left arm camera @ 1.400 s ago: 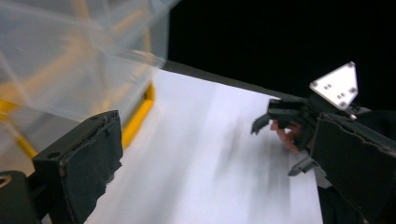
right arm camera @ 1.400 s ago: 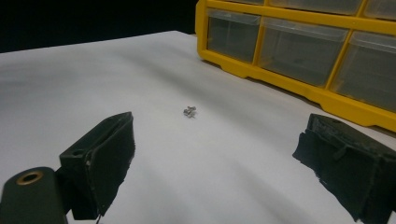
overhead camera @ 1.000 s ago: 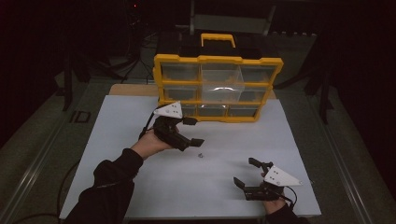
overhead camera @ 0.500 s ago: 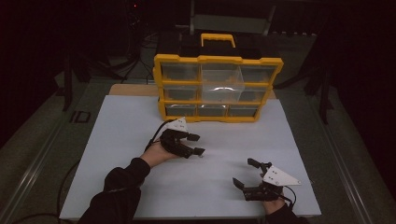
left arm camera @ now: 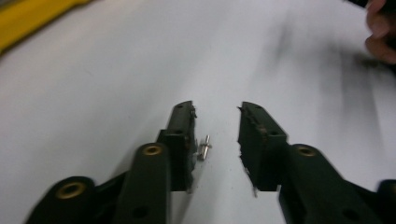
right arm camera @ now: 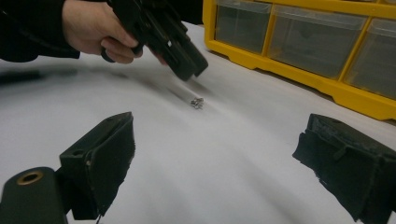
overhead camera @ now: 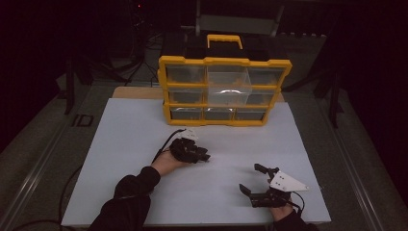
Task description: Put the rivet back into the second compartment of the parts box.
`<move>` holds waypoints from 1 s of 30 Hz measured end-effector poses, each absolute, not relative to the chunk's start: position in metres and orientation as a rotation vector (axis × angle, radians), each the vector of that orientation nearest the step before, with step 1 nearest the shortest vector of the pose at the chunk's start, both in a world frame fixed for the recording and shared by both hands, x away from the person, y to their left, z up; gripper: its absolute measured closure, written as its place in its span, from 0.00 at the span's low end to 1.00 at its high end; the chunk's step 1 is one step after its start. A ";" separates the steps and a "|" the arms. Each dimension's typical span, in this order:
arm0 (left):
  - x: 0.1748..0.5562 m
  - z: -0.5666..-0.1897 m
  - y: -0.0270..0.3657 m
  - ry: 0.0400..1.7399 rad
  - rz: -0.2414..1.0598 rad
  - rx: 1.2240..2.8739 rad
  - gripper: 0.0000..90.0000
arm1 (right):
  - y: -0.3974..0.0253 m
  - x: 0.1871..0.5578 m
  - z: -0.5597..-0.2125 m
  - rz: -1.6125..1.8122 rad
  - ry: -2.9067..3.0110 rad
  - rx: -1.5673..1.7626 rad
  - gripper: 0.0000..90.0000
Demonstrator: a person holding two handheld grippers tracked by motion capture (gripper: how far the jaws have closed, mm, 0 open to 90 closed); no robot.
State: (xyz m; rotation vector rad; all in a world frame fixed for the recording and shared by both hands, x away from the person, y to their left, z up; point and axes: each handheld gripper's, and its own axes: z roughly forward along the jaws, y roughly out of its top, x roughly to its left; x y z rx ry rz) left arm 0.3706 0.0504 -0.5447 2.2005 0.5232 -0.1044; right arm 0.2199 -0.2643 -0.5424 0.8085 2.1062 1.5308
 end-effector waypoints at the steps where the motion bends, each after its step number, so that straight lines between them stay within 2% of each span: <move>1: 0.371 -0.545 0.050 0.523 -0.104 2.201 0.75 | -0.264 0.220 -0.542 1.531 2.106 0.809 0.11; 10: 0.373 -0.558 0.041 0.550 -0.098 2.257 0.82 | -0.264 0.220 -0.543 1.526 2.113 0.811 0.11; 22: 0.377 -0.563 0.041 0.588 -0.110 2.262 0.85 | -0.264 0.221 -0.543 1.526 2.117 0.813 0.11; 24: 0.377 -0.563 0.043 0.588 -0.106 2.258 0.88 | -0.264 0.221 -0.543 1.524 2.118 0.816 0.11; 25: 0.378 -0.562 0.043 0.594 -0.117 2.247 0.94 | -0.264 0.221 -0.543 1.522 2.119 0.817 0.11; 30: 0.377 -0.560 0.045 0.591 -0.103 2.252 0.95 | -0.264 0.221 -0.543 1.521 2.120 0.818 0.11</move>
